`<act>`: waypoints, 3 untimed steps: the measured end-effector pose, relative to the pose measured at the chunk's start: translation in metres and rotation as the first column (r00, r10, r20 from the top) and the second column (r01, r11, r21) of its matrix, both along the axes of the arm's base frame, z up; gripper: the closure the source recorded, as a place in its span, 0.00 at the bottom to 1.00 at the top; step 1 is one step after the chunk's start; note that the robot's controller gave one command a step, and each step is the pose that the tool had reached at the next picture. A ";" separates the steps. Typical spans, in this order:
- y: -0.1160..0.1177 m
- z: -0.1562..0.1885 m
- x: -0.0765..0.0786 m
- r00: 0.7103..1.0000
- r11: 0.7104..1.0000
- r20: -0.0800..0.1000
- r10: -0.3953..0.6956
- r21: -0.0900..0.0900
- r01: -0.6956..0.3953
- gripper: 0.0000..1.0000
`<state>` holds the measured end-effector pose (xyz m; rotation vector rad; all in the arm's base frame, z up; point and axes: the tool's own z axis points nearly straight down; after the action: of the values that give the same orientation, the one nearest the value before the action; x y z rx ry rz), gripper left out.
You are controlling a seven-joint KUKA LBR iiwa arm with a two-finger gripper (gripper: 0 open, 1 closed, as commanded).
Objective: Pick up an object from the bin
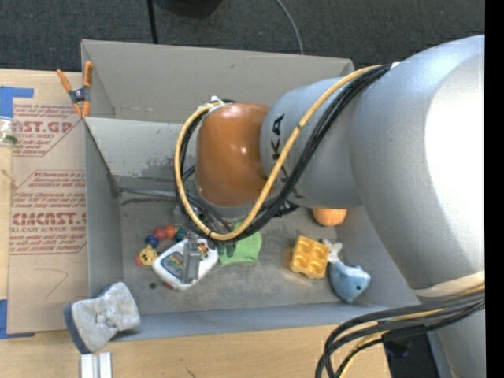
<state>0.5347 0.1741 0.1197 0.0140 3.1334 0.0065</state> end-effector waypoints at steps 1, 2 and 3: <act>-0.007 -0.041 -0.007 0.869 0.869 0.007 0.495 0.000 -0.495 1.00; -0.007 -0.041 -0.007 0.869 0.869 0.007 0.495 0.001 -0.495 1.00; -0.007 -0.041 -0.007 0.869 0.869 0.007 0.495 0.001 -0.495 1.00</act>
Offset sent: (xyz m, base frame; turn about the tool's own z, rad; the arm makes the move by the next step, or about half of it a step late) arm 0.0000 0.0000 0.0000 0.0000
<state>0.5280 0.1669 0.0784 -0.7870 3.0275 0.0133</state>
